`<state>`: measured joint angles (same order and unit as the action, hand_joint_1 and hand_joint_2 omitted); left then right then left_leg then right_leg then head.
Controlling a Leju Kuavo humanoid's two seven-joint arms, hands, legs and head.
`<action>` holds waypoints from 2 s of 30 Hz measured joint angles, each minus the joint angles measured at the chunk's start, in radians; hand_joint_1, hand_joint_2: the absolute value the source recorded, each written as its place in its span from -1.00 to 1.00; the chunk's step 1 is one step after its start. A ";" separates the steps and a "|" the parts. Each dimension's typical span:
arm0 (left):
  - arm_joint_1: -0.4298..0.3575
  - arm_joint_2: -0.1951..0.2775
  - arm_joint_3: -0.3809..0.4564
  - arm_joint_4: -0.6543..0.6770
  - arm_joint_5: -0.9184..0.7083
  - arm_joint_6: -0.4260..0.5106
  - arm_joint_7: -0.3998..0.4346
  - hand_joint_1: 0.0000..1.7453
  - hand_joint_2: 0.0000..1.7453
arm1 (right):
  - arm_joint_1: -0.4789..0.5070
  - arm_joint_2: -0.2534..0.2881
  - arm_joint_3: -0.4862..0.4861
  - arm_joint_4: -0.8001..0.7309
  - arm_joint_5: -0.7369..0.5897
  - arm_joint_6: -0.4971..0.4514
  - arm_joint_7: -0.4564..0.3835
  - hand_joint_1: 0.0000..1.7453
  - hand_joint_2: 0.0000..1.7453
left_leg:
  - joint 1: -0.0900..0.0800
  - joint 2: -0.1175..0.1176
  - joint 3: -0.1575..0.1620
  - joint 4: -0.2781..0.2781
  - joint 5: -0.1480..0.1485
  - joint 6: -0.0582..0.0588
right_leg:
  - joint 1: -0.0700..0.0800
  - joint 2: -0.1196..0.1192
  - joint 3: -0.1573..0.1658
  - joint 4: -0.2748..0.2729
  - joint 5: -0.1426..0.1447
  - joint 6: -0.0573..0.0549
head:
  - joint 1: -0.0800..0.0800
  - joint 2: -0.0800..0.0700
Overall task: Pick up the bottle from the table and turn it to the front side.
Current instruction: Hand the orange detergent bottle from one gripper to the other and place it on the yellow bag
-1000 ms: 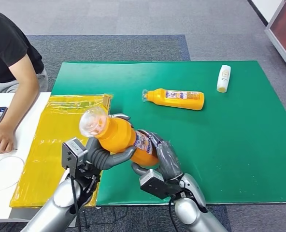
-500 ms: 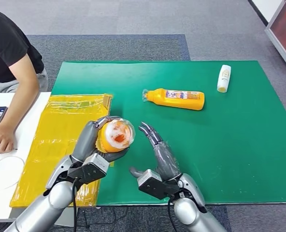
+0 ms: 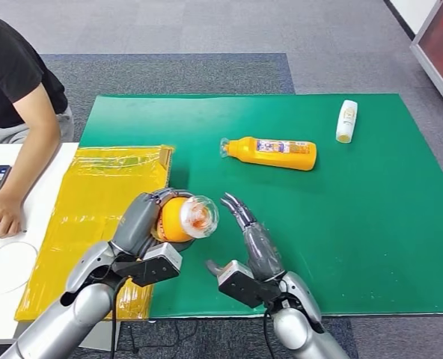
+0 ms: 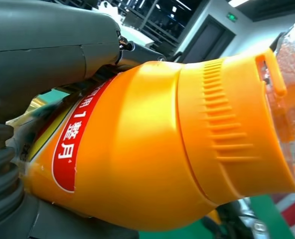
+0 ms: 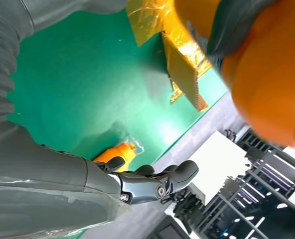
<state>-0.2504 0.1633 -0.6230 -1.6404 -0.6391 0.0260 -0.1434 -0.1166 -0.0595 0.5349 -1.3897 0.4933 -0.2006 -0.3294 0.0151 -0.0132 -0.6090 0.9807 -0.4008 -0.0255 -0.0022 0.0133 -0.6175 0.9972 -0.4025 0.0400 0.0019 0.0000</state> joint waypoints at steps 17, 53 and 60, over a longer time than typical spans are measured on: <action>0.087 0.035 0.079 0.002 -0.142 0.095 0.039 1.00 1.00 | 0.043 0.003 -0.058 -0.010 -0.049 0.078 0.048 -1.00 1.00 | 0.000 0.000 -0.001 0.000 0.000 0.000 | 0.000 0.000 -0.001 0.000 0.000 0.000 | 0.000 0.000; 0.159 0.052 0.124 0.037 -0.324 0.128 0.085 1.00 1.00 | 0.101 0.058 -0.135 -0.025 -0.178 0.113 0.033 -1.00 1.00 | 0.000 0.000 -0.002 0.000 0.000 0.000 | 0.000 0.000 -0.002 0.000 0.000 0.000 | 0.000 0.000; 0.156 0.051 0.140 0.083 -0.364 0.141 0.100 1.00 1.00 | 0.104 0.069 -0.133 -0.025 -0.183 0.116 0.036 -1.00 1.00 | 0.000 0.000 -0.002 0.000 0.000 0.000 | 0.000 0.000 -0.002 0.000 0.000 0.000 | 0.000 0.000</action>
<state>-0.0945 0.2145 -0.4831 -1.5572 -1.0030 0.1670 -0.0439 -0.0130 0.0095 0.4021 -1.4145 0.3103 -0.0844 -0.2932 0.0152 -0.0131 -0.6111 0.9807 -0.4008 -0.0256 -0.0021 0.0133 -0.6200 0.9972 -0.4026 0.0400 0.0017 0.0000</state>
